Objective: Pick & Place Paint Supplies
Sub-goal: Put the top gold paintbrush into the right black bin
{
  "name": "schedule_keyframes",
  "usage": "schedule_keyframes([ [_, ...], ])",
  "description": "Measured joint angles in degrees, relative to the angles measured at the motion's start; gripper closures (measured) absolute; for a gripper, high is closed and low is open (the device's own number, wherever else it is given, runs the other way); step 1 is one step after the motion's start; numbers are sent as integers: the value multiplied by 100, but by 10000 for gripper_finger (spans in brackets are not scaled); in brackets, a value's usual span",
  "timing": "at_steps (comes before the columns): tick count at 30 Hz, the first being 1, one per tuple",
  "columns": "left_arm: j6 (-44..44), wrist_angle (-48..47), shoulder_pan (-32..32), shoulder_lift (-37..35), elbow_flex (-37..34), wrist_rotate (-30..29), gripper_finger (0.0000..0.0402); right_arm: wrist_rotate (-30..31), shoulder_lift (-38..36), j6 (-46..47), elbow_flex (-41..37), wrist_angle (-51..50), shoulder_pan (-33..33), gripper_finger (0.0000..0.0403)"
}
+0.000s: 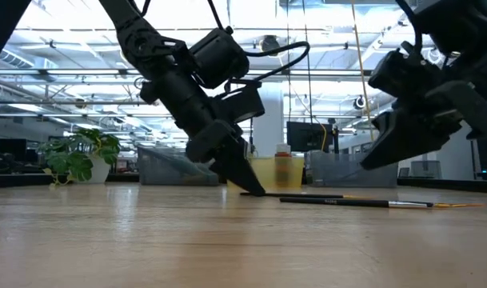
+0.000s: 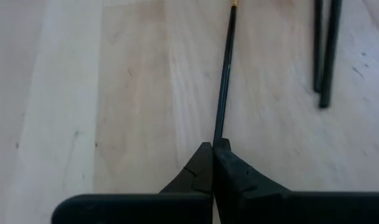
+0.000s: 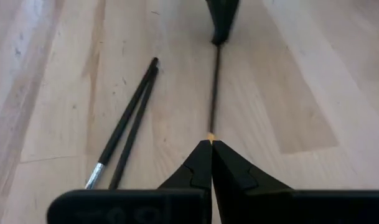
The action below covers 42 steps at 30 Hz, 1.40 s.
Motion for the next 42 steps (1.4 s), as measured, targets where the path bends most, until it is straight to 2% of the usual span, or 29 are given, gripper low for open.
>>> schedule_keyframes([
  [2,-7,-30,-15,-72,-1,-23,401,53,-168,93,2,-275,0,403],
  [7,9,58,-133,-296,-6,-106,401,656,-478,545,-9,-1178,-1,403],
  [12,64,77,-245,-599,4,-305,401,730,-517,1064,-316,-1128,-9,403],
  [15,133,67,-292,-776,8,-404,401,610,-484,1275,-626,-627,-11,403],
  [19,148,51,-308,-850,13,-447,401,417,-484,1290,-1128,800,-13,394],
  [21,141,51,-308,-850,13,-451,401,272,-484,1170,-1346,1611,-13,378],
  [24,109,42,-306,-850,13,-606,401,145,-467,878,-1450,2485,-13,335],
  [28,98,-12,-280,-852,13,-689,399,152,-254,261,-1113,2822,-16,256],
  [32,39,-33,-278,-854,13,-688,396,134,338,-143,-361,2207,-51,204],
  [36,-12,-76,-278,-855,13,-690,395,126,1153,-159,335,1413,-156,196],
  [39,-109,-144,-278,-855,15,-690,394,116,1627,-163,654,762,-211,207],
  [42,-162,-277,-278,-850,17,-693,393,-54,1919,-102,799,660,-288,226],
])
